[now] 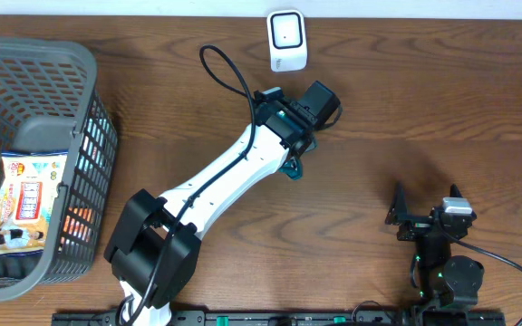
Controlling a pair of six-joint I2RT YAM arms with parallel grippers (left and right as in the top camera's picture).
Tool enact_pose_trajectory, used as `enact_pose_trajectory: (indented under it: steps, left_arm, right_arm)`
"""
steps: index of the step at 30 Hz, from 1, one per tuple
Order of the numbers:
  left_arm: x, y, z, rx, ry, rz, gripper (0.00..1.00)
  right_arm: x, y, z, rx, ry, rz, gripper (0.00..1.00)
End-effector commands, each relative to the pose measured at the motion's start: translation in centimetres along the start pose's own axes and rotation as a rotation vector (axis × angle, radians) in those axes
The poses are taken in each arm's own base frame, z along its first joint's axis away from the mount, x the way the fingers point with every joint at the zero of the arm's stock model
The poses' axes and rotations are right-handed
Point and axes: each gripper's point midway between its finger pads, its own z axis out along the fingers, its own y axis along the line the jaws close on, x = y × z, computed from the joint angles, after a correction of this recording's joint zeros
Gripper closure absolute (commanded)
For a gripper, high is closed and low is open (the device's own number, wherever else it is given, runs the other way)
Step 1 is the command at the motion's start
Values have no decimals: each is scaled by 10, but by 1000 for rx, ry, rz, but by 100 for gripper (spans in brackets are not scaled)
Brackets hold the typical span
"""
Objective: Scan the item barcode
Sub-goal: 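Lift the bottle out and carry it toward the white scanner, then lower the bottle onto the table and open the left gripper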
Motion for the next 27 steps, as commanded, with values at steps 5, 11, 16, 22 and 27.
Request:
enact_pose_trajectory:
  steps: [5, 11, 16, 22, 27]
  left_arm:
    - [7, 12, 9, -51, 10, 30, 25]
    - [20, 27, 21, -100, 38, 46, 25]
    - [28, 35, 33, -118, 48, 51, 24]
    - [30, 35, 40, -107, 43, 41, 24]
    - [38, 39, 48, -110, 55, -13, 24]
  right_arm:
    - [0, -1, 0, 8, 0, -12, 1]
    - [0, -1, 0, 8, 0, -12, 1]
    - [0, -1, 0, 8, -1, -12, 1]
    - [0, -1, 0, 8, 0, -12, 1]
    - [0, -1, 0, 8, 0, -12, 1]
